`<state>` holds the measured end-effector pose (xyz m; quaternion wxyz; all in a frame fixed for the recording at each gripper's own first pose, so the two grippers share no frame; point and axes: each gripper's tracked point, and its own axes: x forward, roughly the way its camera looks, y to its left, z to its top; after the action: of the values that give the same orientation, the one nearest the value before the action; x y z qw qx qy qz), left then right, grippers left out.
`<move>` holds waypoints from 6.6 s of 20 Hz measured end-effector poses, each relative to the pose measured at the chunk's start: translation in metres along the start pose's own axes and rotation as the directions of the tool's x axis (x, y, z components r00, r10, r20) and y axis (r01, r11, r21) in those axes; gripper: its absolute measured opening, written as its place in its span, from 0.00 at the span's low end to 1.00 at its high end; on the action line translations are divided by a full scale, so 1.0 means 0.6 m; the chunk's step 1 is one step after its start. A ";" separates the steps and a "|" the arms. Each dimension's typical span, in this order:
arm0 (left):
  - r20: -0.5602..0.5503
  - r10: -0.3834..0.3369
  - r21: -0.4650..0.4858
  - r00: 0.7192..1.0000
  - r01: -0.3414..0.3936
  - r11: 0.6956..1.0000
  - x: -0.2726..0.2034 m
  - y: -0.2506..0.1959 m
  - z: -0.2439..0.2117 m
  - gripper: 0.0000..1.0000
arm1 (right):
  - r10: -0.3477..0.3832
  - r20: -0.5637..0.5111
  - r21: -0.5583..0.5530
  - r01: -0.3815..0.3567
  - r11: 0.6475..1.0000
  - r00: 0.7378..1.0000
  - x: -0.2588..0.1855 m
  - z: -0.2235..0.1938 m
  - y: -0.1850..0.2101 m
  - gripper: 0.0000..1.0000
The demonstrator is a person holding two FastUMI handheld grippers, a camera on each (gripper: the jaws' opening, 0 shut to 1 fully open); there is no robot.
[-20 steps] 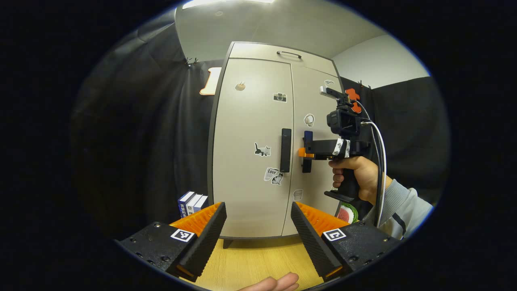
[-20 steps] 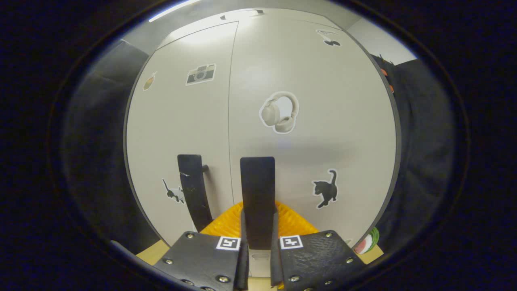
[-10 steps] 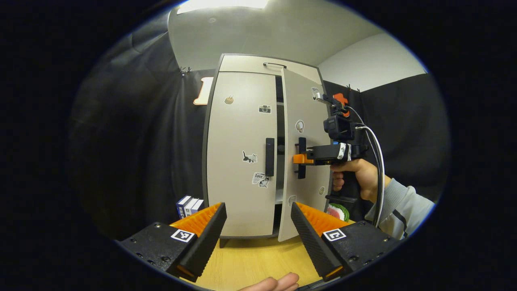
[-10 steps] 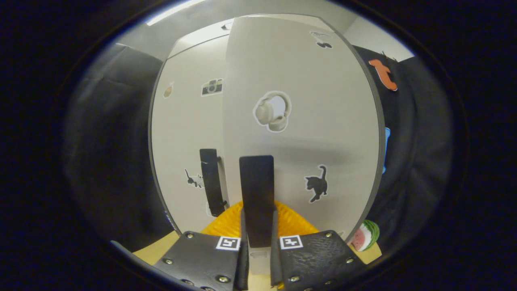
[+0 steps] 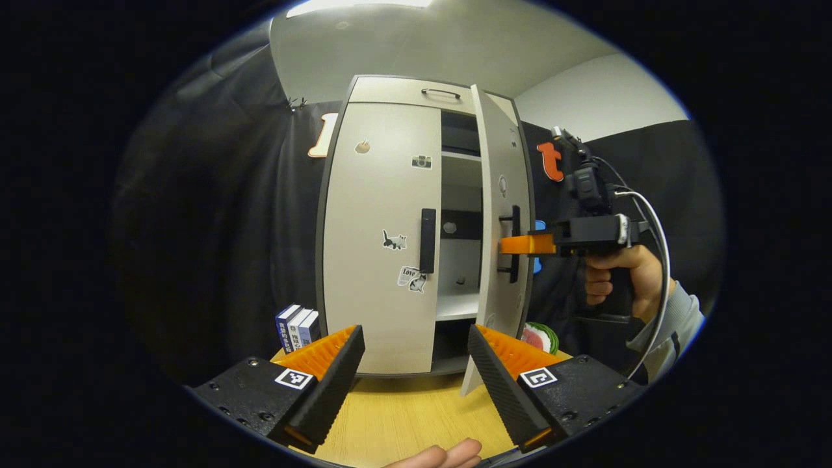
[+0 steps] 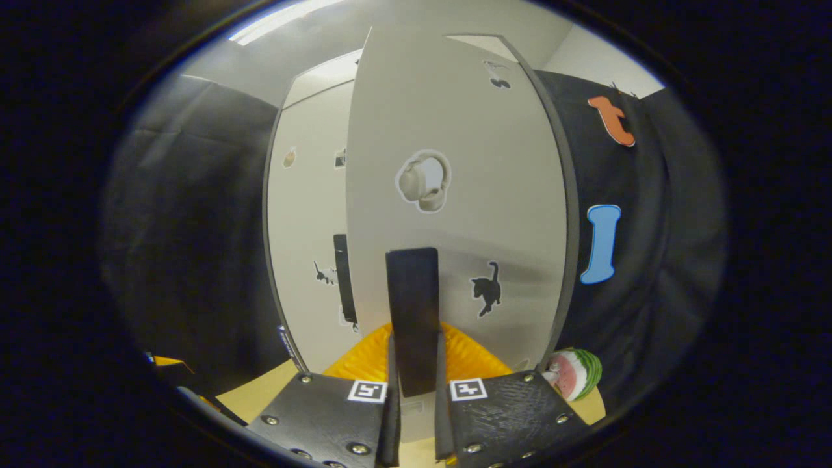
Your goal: Open the right door of the double-door shoe cabinet with the right hand, and open the left door with the left hand.
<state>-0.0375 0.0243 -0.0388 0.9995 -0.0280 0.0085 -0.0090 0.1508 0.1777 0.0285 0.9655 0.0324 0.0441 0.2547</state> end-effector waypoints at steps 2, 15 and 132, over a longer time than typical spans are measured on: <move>-0.013 -0.002 -0.006 1.000 0.002 1.000 0.008 -0.004 -0.007 1.00 | 0.005 -0.006 0.006 -0.005 1.000 1.000 -0.020 0.000 -0.014 0.21; -0.041 -0.055 -0.001 0.998 0.055 0.998 0.065 -0.065 -0.032 1.00 | -0.040 0.014 0.004 0.040 0.999 0.999 -0.117 0.009 -0.128 0.20; -0.055 0.144 0.105 0.988 -0.137 0.985 0.116 0.249 0.102 0.13 | -0.245 0.218 -0.017 0.254 0.967 0.945 -0.465 -0.061 0.001 0.98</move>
<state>0.0355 0.1753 0.0126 0.9970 0.0234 0.0413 0.0603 -0.0950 0.0418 0.0115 0.9895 0.0322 -0.0622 0.1263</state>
